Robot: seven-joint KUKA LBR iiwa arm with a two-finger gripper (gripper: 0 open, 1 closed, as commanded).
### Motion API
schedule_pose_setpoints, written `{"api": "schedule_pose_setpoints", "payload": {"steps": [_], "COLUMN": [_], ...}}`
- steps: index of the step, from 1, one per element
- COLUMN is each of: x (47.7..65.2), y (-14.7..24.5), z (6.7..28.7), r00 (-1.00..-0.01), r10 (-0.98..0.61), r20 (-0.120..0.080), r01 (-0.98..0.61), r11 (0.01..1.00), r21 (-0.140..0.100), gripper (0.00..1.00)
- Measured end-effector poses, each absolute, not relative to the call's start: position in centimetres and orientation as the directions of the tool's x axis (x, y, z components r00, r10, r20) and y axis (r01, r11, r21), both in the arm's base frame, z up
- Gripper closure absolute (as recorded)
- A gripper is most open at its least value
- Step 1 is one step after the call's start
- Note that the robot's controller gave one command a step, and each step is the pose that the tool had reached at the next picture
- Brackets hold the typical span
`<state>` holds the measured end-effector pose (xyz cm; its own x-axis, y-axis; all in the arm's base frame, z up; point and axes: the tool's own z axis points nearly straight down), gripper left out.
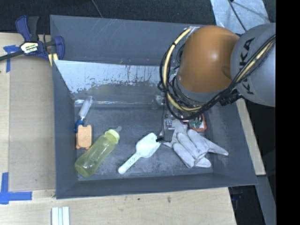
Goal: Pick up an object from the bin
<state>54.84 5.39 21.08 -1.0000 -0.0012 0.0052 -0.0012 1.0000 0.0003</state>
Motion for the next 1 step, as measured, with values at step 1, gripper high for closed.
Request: {"api": "schedule_pose_setpoints", "payload": {"steps": [1], "x": [54.99], "y": [5.36], "z": [21.56], "r00": [-1.000], "r10": [0.000], "r20": [-0.003], "r01": [0.000], "r11": [1.000], "r21": [0.001], "gripper": [0.00]}}
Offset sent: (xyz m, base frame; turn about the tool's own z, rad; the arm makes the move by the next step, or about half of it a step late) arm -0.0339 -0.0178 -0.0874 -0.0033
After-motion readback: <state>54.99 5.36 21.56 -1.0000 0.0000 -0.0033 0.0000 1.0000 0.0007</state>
